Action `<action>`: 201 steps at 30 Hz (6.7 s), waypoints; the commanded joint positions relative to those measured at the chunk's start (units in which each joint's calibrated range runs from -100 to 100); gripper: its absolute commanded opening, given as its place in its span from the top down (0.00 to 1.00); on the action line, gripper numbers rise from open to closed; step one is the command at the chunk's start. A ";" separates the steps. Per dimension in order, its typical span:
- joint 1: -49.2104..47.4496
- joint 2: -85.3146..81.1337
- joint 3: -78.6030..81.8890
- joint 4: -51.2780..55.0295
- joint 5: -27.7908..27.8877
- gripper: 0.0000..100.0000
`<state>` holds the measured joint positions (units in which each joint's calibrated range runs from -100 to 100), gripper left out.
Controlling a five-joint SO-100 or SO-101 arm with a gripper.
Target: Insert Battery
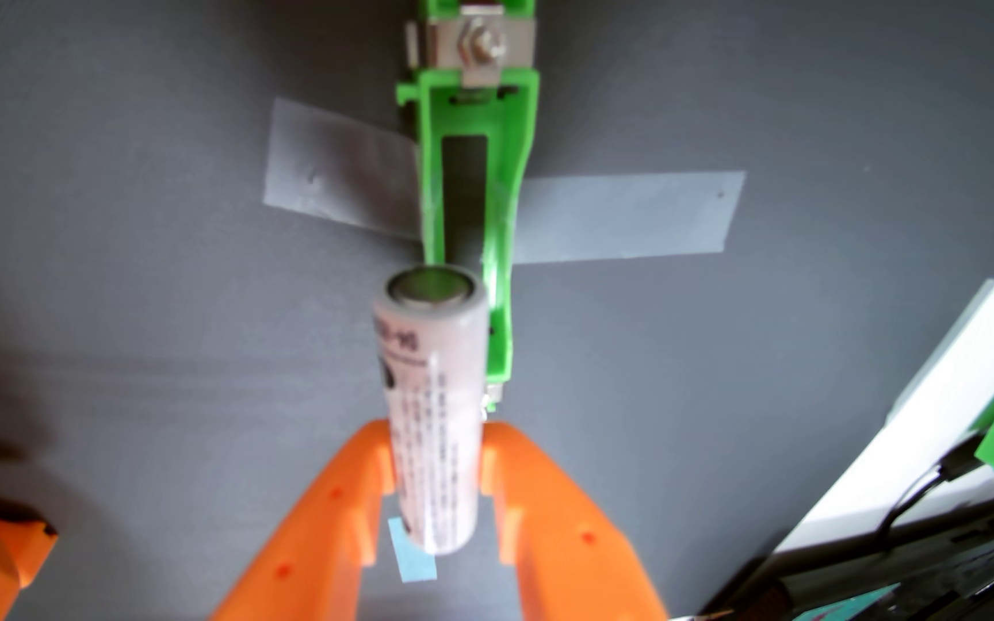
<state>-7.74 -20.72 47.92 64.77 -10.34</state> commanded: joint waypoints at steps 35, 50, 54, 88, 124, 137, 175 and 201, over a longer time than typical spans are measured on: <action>-4.06 -0.75 1.11 -5.16 -0.88 0.98; -3.59 -0.84 4.71 -10.83 -0.78 0.98; -3.47 -0.84 4.71 -10.92 -0.78 0.98; -3.36 -0.92 8.59 -17.01 0.20 0.98; -3.36 -0.92 9.49 -17.10 0.20 0.98; -3.36 -0.92 9.49 -17.10 0.20 0.98; -3.36 -1.42 13.00 -22.69 0.87 0.98; -3.36 -1.50 12.46 -22.01 0.87 0.91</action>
<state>-11.43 -20.97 61.30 43.43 -9.73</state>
